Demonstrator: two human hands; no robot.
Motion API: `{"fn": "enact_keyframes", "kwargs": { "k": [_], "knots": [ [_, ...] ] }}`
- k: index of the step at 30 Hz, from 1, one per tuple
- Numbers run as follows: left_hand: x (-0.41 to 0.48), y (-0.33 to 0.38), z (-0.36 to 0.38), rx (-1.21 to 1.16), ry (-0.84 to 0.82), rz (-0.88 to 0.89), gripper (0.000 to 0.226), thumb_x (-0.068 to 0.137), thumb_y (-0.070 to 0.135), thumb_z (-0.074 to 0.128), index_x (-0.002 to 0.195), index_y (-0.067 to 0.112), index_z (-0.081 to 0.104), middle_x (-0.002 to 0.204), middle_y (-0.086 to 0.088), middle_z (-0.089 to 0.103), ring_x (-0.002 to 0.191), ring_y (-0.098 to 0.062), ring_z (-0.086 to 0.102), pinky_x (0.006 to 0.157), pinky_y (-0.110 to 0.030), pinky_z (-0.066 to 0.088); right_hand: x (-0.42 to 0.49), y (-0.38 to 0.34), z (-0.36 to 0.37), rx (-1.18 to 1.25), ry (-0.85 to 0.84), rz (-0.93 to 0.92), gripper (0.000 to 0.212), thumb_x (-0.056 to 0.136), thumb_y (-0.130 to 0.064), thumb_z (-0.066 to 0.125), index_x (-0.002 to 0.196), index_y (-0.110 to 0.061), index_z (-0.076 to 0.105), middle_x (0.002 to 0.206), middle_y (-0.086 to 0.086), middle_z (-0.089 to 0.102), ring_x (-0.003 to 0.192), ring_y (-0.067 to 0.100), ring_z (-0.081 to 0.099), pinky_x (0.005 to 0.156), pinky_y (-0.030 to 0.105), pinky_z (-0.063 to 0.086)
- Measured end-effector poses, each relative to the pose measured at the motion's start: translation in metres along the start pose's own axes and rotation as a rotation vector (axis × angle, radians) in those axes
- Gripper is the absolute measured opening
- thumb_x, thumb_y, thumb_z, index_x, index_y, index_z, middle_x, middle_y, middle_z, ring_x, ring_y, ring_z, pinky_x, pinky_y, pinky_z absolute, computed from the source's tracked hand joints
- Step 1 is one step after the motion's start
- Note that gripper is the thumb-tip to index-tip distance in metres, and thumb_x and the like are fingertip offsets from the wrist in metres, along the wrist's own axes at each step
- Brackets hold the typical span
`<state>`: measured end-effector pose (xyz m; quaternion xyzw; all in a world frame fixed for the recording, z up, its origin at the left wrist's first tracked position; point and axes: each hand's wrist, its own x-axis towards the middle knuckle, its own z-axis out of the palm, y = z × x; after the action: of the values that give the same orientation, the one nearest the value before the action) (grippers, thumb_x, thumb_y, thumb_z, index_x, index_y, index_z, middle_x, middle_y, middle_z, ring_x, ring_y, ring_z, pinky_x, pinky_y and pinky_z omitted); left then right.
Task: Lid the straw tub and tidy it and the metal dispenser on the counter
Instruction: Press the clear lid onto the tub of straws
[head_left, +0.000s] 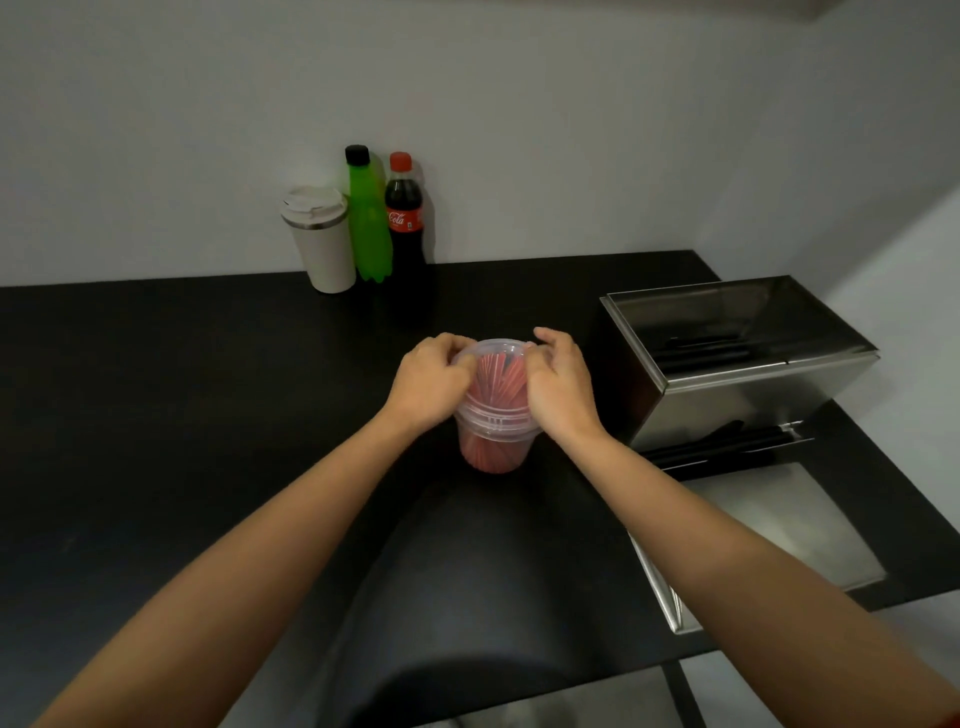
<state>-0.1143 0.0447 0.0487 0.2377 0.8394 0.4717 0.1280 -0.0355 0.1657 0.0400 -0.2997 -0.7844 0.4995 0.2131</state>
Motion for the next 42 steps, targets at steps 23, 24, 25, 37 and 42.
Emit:
{"fn": "enact_keyframes", "kwargs": {
  "k": [23,24,25,37,42],
  "knots": [
    [0.011,-0.006,0.01,-0.276,-0.028,-0.288,0.033,0.089,0.045,0.056,0.098,0.016,0.069,0.089,-0.002,0.071,0.082,-0.015,0.068,0.079,-0.033,0.053,0.025,0.011,0.006,0.055,-0.015,0.508,0.05,0.087,-0.06,0.045,0.091,-0.012,0.059,0.078,0.002,0.065,0.071,0.016,0.064,0.065,0.03,0.05],
    [0.011,-0.005,0.01,-0.279,-0.028,-0.297,0.035,0.089,0.046,0.056,0.099,0.015,0.068,0.089,-0.003,0.071,0.082,-0.017,0.068,0.078,-0.033,0.054,0.026,0.011,0.006,0.063,-0.006,0.508,0.052,0.086,-0.06,0.046,0.098,-0.01,0.059,0.082,0.003,0.066,0.074,0.016,0.065,0.067,0.031,0.051],
    [0.01,-0.005,0.01,-0.275,-0.024,-0.31,0.037,0.089,0.046,0.056,0.102,0.014,0.067,0.091,-0.004,0.071,0.083,-0.018,0.068,0.077,-0.033,0.054,0.026,0.012,0.006,0.071,0.009,0.506,0.055,0.086,-0.059,0.048,0.105,-0.009,0.059,0.086,0.004,0.068,0.077,0.018,0.066,0.071,0.033,0.053],
    [-0.036,-0.014,0.024,-0.297,0.064,-0.192,0.082,0.064,0.056,0.075,0.129,0.016,0.043,0.105,0.001,0.065,0.082,-0.017,0.071,0.069,-0.038,0.06,0.025,0.014,0.01,-0.002,0.041,0.421,0.063,0.088,-0.059,0.042,0.12,-0.007,0.056,0.109,0.011,0.067,0.096,0.025,0.066,0.089,0.043,0.053],
    [-0.041,-0.015,0.029,-0.636,0.023,-0.218,0.062,0.075,0.03,0.077,0.125,0.012,0.046,0.096,-0.006,0.072,0.062,-0.016,0.071,0.051,-0.021,0.054,0.024,0.017,0.01,-0.005,0.062,0.398,0.059,0.09,-0.058,0.039,0.116,-0.008,0.054,0.102,0.01,0.069,0.088,0.024,0.067,0.078,0.037,0.054]
  ]
}}
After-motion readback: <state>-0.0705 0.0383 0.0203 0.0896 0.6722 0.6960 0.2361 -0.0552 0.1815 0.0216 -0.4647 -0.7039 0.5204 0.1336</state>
